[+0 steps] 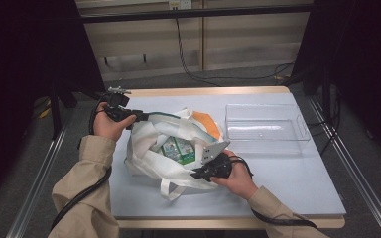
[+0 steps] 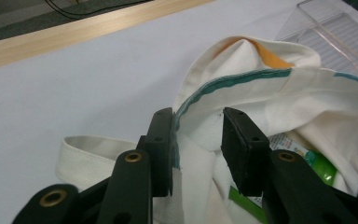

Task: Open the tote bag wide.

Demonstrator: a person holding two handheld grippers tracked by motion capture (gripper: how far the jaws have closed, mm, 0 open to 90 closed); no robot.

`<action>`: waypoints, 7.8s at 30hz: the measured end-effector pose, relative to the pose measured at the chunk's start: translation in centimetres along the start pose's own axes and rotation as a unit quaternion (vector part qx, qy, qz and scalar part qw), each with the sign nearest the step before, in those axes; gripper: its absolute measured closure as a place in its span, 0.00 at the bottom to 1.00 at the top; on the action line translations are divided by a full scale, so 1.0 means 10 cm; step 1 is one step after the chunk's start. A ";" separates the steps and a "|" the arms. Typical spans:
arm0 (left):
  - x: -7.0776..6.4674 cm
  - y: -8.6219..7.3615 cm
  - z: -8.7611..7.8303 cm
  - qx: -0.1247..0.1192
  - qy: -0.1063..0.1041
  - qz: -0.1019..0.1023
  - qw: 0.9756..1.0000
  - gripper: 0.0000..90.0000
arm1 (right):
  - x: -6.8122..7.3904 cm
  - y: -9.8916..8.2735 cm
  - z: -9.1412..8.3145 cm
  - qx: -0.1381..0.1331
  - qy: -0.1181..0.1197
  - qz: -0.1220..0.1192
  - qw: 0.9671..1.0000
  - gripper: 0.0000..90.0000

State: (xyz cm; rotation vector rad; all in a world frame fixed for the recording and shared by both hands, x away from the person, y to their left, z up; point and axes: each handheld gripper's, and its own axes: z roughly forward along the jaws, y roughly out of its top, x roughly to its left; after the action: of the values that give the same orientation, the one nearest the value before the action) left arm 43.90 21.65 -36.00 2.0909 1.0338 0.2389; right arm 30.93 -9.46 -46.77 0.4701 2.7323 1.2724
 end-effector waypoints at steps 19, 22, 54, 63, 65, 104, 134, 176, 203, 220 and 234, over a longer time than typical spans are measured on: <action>-0.18 0.07 -0.11 0.002 -0.040 0.029 0.999 0.63 | -0.01 0.04 -0.01 0.005 0.000 -0.005 1.000 0.96; -0.24 0.05 -0.04 0.012 -0.046 0.036 0.998 0.64 | -0.01 0.04 -0.01 0.004 0.000 -0.004 1.000 0.96; -0.09 -0.45 0.60 0.110 0.027 0.063 0.991 0.77 | 0.03 -0.03 -0.01 -0.004 0.005 -0.004 1.000 0.97; -0.02 -0.49 0.62 0.085 0.017 0.016 0.996 0.99 | 0.04 -0.05 -0.02 -0.006 0.004 -0.006 1.000 0.97; 0.00 -0.50 0.62 0.081 0.018 0.009 0.997 0.99 | 0.05 -0.05 -0.01 -0.003 0.006 -0.015 1.000 0.97; -0.53 -0.68 0.33 0.016 -0.059 0.033 0.998 0.85 | -0.39 0.40 -0.35 -0.013 -0.035 -0.009 0.999 0.65; -0.68 -1.01 0.43 0.052 -0.078 0.031 0.995 1.00 | -0.86 0.41 -0.04 0.061 -0.135 -0.030 0.988 0.66; -0.67 -1.19 0.40 0.066 -0.101 0.027 0.992 1.00 | -1.23 0.58 -0.16 0.065 -0.161 0.059 0.983 1.00; -0.65 -1.22 0.41 0.070 -0.101 0.024 0.992 1.00 | -1.64 0.45 0.01 0.085 -0.117 0.075 0.987 1.00; -0.67 -1.18 0.40 0.063 -0.096 0.022 0.993 0.95 | -1.52 0.47 -0.05 0.080 -0.119 0.054 0.988 0.85; -0.71 -1.06 0.43 0.059 -0.087 0.042 0.994 0.79 | -1.27 0.52 -0.33 0.039 -0.154 0.043 0.986 0.67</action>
State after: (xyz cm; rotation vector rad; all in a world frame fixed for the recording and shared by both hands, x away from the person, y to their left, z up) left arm 34.98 17.83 -45.33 2.2202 0.8743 0.0367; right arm 43.53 -12.69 -41.31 0.7331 2.5307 1.0135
